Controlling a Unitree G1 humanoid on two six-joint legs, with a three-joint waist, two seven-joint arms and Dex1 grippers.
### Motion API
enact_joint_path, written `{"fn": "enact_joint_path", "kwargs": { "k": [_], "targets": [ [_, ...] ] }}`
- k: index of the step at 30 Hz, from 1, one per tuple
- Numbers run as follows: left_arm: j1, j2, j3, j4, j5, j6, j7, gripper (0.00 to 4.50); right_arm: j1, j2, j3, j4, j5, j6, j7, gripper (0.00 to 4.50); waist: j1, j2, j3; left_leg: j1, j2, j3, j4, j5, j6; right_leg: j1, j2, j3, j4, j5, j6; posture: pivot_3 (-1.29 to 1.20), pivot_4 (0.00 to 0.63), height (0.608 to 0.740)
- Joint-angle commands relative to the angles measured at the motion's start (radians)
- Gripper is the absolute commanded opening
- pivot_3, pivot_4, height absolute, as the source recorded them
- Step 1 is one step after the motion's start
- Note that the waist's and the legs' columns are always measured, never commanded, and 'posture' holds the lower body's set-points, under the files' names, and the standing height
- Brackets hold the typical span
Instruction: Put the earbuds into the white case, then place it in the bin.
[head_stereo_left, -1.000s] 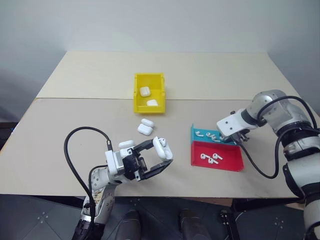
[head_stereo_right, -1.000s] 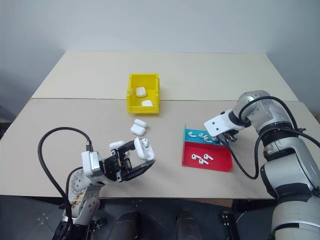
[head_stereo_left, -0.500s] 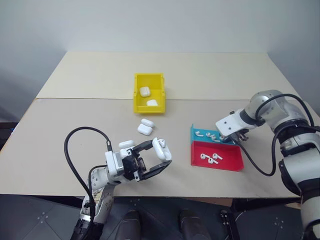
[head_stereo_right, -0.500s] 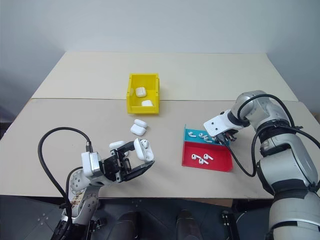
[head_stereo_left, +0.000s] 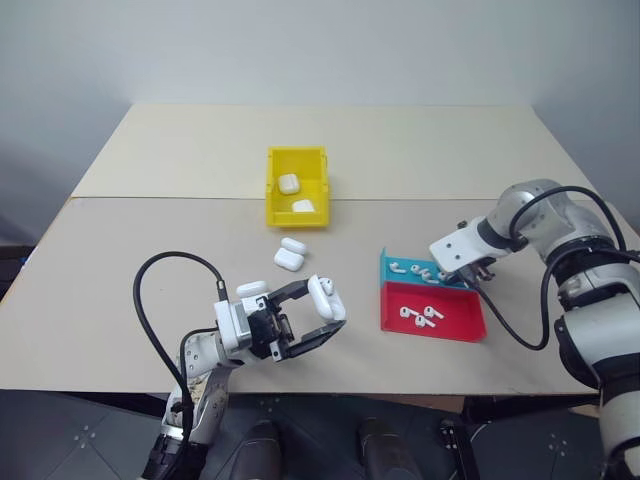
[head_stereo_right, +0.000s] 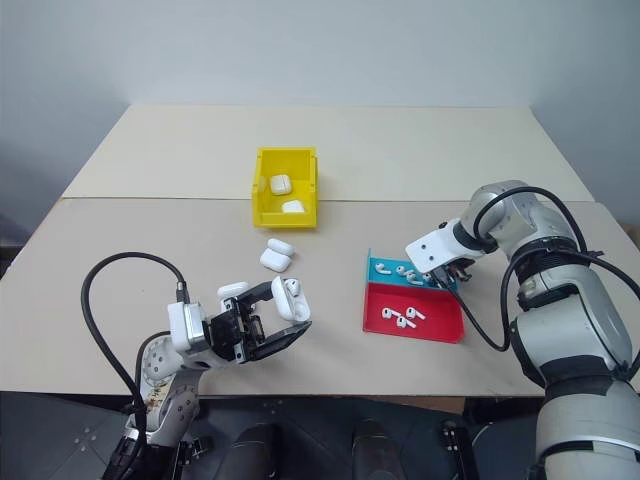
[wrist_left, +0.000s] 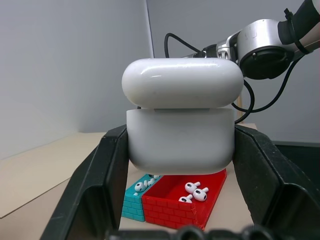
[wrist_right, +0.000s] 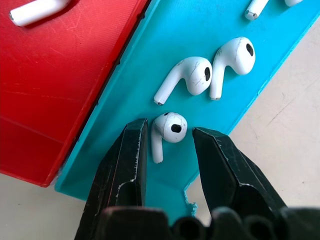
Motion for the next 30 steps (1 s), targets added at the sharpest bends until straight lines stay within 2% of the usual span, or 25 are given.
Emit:
{"fn": "enact_joint_path", "kwargs": {
  "k": [1, 16, 23, 25, 26, 30],
  "targets": [
    [0.001, 0.001, -0.005, -0.017, 0.001, -0.021, 0.003, 2.78, -0.003, -0.008, -0.005, 0.005, -0.003, -0.023, -0.001, 1.05, -0.003, 0.000, 0.000, 0.000, 0.000, 0.000, 0.000, 0.000, 0.000, 0.000, 0.000, 0.000, 0.000, 0.000, 0.000, 0.00, 0.150, 0.740],
    [-0.008, 0.002, -0.010, -0.007, -0.002, -0.023, -0.001, 2.78, -0.002, -0.007, -0.015, 0.005, -0.007, 0.013, -0.023, 1.05, -0.008, 0.000, 0.000, 0.001, 0.000, 0.000, 0.000, 0.000, 0.000, 0.001, 0.000, 0.000, 0.000, 0.000, 0.000, 0.00, 0.150, 0.740],
    [-0.054, -0.012, -0.019, 0.001, -0.015, -0.007, -0.004, 2.78, 0.020, -0.021, -0.138, -0.066, 0.131, 0.197, 0.008, 1.05, -0.010, 0.000, 0.000, 0.000, 0.000, 0.000, 0.000, 0.000, 0.000, 0.000, 0.000, 0.000, 0.000, 0.000, 0.000, 0.00, 0.150, 0.740],
    [-0.081, -0.024, -0.027, 0.012, -0.014, -0.004, -0.004, 2.78, 0.051, -0.038, -0.198, -0.135, 0.187, 0.266, -0.001, 1.05, -0.008, 0.000, 0.000, 0.000, 0.000, -0.001, 0.000, 0.000, 0.000, 0.000, 0.000, 0.000, 0.000, 0.000, 0.000, 0.00, 0.150, 0.740],
    [-0.101, -0.034, -0.029, 0.021, -0.017, -0.005, -0.005, 2.78, 0.077, -0.048, -0.247, -0.210, 0.240, 0.357, 0.007, 1.05, -0.007, 0.000, 0.000, 0.000, 0.000, -0.001, 0.000, 0.000, 0.000, 0.000, 0.000, 0.000, 0.000, 0.000, 0.000, 0.00, 0.150, 0.740],
    [-0.162, -0.056, -0.036, 0.017, -0.045, 0.053, 0.014, 2.78, 0.253, -0.126, -0.469, -0.671, 0.467, 0.780, 0.006, 1.05, 0.009, 0.001, 0.001, -0.002, 0.000, -0.001, 0.000, 0.000, 0.000, 0.000, 0.000, -0.001, 0.000, 0.000, 0.000, 0.00, 0.150, 0.740]
  ]
}}
